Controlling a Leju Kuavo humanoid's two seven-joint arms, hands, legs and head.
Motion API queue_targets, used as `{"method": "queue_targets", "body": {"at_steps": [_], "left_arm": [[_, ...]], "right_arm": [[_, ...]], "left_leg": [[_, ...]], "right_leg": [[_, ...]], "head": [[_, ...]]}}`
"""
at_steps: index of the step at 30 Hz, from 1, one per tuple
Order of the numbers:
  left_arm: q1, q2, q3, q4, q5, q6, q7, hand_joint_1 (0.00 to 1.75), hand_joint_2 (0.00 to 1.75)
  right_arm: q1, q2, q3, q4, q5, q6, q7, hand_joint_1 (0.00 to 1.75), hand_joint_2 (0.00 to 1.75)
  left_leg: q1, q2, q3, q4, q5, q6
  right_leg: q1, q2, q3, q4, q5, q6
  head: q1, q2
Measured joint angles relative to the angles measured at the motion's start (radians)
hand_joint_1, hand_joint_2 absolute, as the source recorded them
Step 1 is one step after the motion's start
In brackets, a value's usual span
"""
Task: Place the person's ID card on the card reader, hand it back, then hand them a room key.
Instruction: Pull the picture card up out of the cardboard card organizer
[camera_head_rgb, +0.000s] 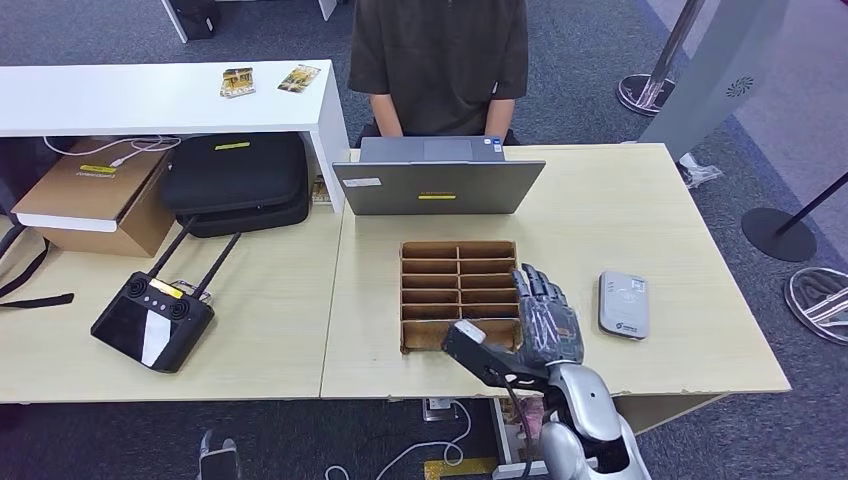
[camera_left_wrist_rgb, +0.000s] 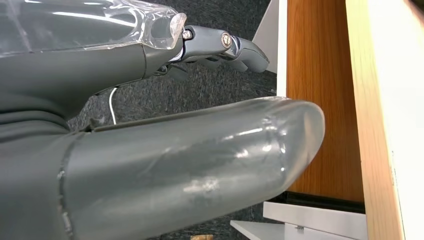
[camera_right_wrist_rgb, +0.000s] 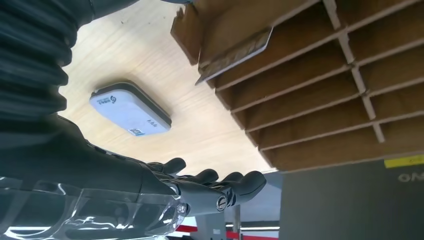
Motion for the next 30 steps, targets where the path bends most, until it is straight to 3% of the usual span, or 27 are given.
{"method": "queue_targets", "body": {"at_steps": [13, 30], "left_arm": [[0.004, 0.004, 0.0, -0.009, -0.006, -0.004, 0.0, 0.0, 0.0], [0.008, 0.006, 0.0, -0.022, -0.021, -0.016, 0.0, 0.0, 0.0]], "right_arm": [[0.014, -0.007, 0.019, 0.03, 0.082, 0.005, -0.021, 0.0, 1.75], [0.004, -0.017, 0.022, 0.061, 0.076, 0.005, -0.087, 0.0, 1.75]], "left_leg": [[0.0, 0.0, 0.0, 0.0, 0.0, 0.0], [0.0, 0.0, 0.0, 0.0, 0.0, 0.0]], "right_leg": [[0.0, 0.0, 0.0, 0.0, 0.0, 0.0], [0.0, 0.0, 0.0, 0.0, 0.0, 0.0]], "head": [[0.0, 0.0], [0.0, 0.0]]}}
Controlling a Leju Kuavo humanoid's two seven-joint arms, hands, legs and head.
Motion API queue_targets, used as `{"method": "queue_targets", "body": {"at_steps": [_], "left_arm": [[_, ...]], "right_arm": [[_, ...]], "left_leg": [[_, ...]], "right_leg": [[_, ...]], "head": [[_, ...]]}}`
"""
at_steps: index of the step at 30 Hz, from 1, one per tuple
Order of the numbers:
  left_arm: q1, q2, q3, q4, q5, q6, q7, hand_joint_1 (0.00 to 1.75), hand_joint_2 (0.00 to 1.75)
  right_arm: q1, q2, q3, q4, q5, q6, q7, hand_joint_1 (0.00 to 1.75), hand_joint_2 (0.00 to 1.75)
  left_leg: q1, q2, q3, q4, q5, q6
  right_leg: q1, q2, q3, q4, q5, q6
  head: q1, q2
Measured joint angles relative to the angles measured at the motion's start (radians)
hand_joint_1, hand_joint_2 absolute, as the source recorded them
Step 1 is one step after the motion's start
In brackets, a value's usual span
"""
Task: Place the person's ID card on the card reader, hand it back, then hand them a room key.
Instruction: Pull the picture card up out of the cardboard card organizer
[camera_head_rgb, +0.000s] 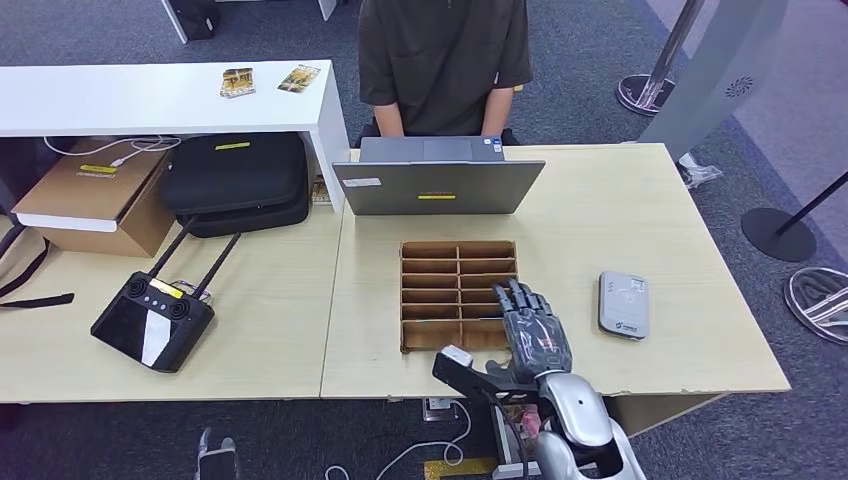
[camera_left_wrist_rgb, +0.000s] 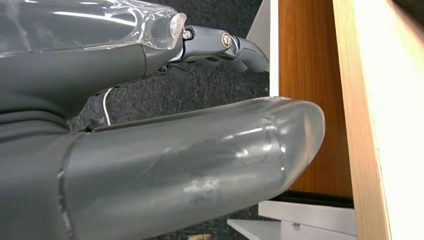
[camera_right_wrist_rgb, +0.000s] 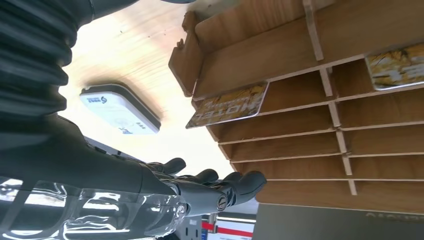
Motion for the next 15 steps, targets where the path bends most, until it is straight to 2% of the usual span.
{"method": "queue_targets", "body": {"at_steps": [15], "left_arm": [[-0.009, 0.008, 0.0, 0.0, 0.014, -0.056, 0.0, 0.0, 0.0]], "right_arm": [[-0.082, 0.0, 0.015, 0.092, -0.018, 0.012, -0.032, 0.0, 1.75]], "left_leg": [[0.0, 0.0, 0.0, 0.0, 0.0, 0.0]], "right_leg": [[0.0, 0.0, 0.0, 0.0, 0.0, 0.0]], "head": [[0.0, 0.0]]}}
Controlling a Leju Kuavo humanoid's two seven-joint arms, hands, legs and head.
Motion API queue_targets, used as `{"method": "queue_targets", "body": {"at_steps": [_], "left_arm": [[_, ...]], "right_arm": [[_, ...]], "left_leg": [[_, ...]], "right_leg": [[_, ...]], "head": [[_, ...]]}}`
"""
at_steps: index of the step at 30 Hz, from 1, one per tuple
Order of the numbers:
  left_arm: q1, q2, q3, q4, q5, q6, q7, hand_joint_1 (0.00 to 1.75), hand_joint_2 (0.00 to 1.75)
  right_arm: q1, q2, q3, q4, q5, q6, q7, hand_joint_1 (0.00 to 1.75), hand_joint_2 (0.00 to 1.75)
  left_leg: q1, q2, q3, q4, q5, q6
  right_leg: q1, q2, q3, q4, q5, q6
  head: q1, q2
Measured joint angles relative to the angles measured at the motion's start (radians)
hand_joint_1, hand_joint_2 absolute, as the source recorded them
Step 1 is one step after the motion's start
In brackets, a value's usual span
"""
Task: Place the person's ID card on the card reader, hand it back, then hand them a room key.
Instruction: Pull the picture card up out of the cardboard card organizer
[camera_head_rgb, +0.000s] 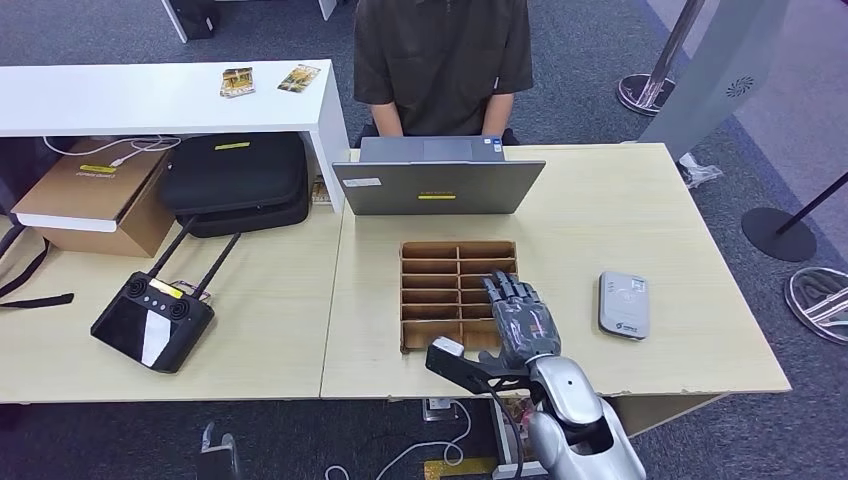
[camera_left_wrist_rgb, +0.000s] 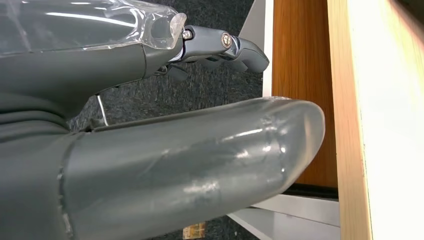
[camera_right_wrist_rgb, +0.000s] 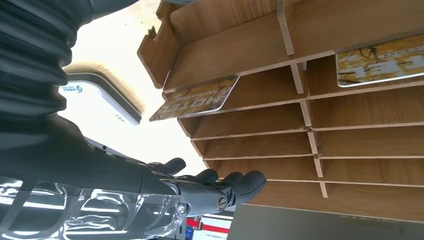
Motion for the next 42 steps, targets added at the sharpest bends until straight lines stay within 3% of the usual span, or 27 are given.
{"method": "queue_targets", "body": {"at_steps": [10, 23, 42], "left_arm": [[0.0, 0.005, 0.0, 0.0, 0.004, 0.002, 0.0, 0.0, 0.0], [0.002, 0.005, 0.0, -0.003, 0.005, -0.002, 0.0, 0.0, 0.0], [0.0, 0.005, 0.0, -0.005, 0.013, -0.051, 0.0, 0.0, 0.0]], "right_arm": [[0.0, -0.01, 0.0, 0.004, -0.002, -0.002, -0.004, 0.0, 1.75], [0.007, -0.079, -0.001, -0.008, -0.015, -0.011, -0.019, 0.0, 1.75], [0.001, -0.083, -0.001, -0.007, -0.032, -0.032, -0.039, 0.0, 1.75]], "left_leg": [[0.0, 0.0, 0.0, 0.0, 0.0, 0.0], [0.0, 0.0, 0.0, 0.0, 0.0, 0.0], [0.0, 0.0, 0.0, 0.0, 0.0, 0.0]], "right_leg": [[0.0, 0.0, 0.0, 0.0, 0.0, 0.0], [0.0, 0.0, 0.0, 0.0, 0.0, 0.0], [0.0, 0.0, 0.0, 0.0, 0.0, 0.0]], "head": [[0.0, 0.0], [0.0, 0.0], [0.0, 0.0]]}}
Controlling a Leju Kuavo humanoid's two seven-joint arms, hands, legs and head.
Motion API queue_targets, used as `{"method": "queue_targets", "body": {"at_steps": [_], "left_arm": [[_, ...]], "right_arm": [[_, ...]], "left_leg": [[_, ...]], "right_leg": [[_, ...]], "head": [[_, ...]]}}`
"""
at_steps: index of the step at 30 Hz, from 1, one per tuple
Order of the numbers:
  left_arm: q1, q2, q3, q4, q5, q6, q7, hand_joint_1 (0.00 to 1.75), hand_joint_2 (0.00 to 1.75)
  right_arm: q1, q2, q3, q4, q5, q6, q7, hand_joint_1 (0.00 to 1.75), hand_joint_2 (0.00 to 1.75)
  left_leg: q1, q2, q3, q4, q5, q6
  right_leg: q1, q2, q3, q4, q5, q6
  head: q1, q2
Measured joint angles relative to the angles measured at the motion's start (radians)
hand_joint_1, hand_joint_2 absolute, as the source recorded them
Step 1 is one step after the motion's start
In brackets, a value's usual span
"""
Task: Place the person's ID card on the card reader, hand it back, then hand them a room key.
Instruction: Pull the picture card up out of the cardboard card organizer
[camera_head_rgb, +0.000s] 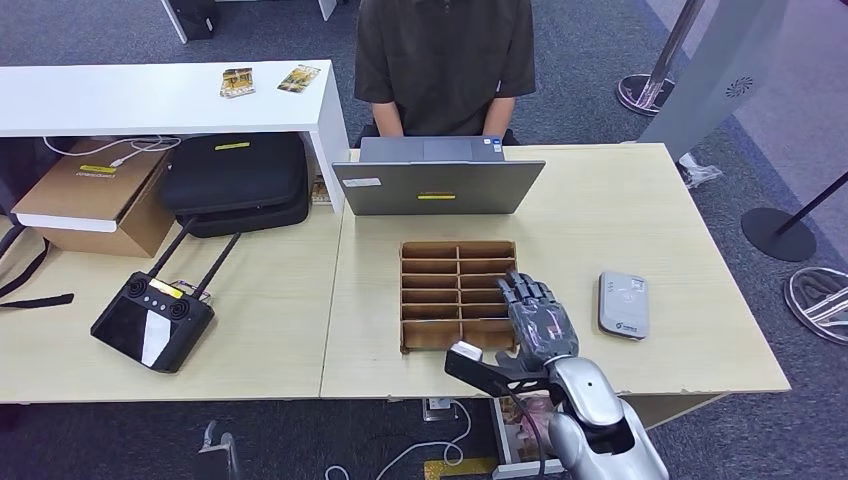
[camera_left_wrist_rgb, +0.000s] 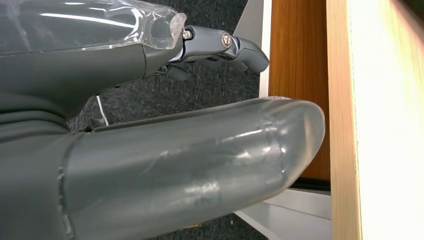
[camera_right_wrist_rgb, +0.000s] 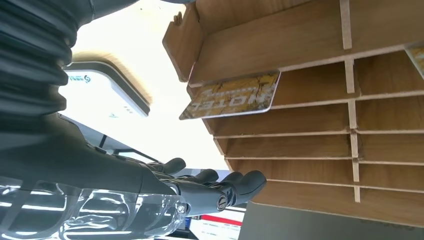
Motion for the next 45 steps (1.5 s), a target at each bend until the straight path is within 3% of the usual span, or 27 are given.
{"method": "queue_targets", "body": {"at_steps": [25, 28, 30, 32, 36, 38, 45], "left_arm": [[-0.02, 0.0, -0.004, 0.001, 0.02, -0.04, 0.0, 0.0, 0.0], [-0.02, 0.001, -0.007, 0.001, 0.024, -0.037, 0.0, 0.0, 0.0], [-0.02, 0.001, -0.008, 0.001, 0.025, -0.035, 0.0, 0.0, 0.0], [-0.02, 0.002, -0.008, 0.001, 0.026, -0.034, 0.0, 0.0, 0.0], [-0.02, 0.002, -0.01, 0.001, 0.026, -0.034, 0.0, 0.0, 0.0], [-0.02, 0.004, -0.011, 0.001, 0.028, -0.034, 0.0, 0.0, 0.0], [-0.02, 0.007, -0.013, 0.001, 0.037, -0.035, 0.0, 0.0, 0.0]], "right_arm": [[-0.006, 0.0, 0.0, 0.019, -0.02, -0.027, -0.005, 0.01, 1.75], [0.0, 0.0, -0.003, 0.012, -0.016, -0.023, 0.001, 0.38, 1.75], [0.005, 0.0, -0.006, 0.008, -0.015, -0.022, 0.002, 0.82, 1.75], [0.01, 0.0, -0.009, 0.006, -0.015, -0.022, 0.002, 1.05, 1.75], [0.017, -0.001, -0.016, 0.005, -0.018, -0.023, 0.002, 1.3, 1.75], [0.02, -0.002, -0.018, 0.004, -0.022, -0.025, 0.0, 1.36, 1.75], [0.022, -0.003, -0.02, -0.002, -0.027, -0.03, -0.004, 1.23, 1.75]], "left_leg": [[0.0, 0.0, 0.0, 0.0, 0.0, 0.0], [0.0, 0.0, 0.0, 0.0, 0.0, 0.0], [0.0, 0.0, 0.0, 0.0, 0.0, 0.0], [0.0, 0.0, 0.0, 0.0, 0.0, 0.0], [0.0, 0.0, 0.0, 0.0, 0.0, 0.0], [0.0, 0.0, 0.0, 0.0, 0.0, 0.0], [0.0, 0.0, 0.0, 0.0, 0.0, 0.0]], "right_leg": [[0.0, 0.0, 0.0, 0.0, 0.0, 0.0], [0.0, 0.0, 0.0, 0.0, 0.0, 0.0], [0.0, 0.0, 0.0, 0.0, 0.0, 0.0], [0.0, 0.0, 0.0, 0.0, 0.0, 0.0], [0.0, 0.0, 0.0, 0.0, 0.0, 0.0], [0.0, 0.0, 0.0, 0.0, 0.0, 0.0], [0.0, 0.0, 0.0, 0.0, 0.0, 0.0]], "head": [[0.0, 0.0], [0.0, 0.0], [0.0, 0.0], [0.0, 0.0], [0.0, 0.0], [0.0, 0.0], [0.0, 0.0]]}}
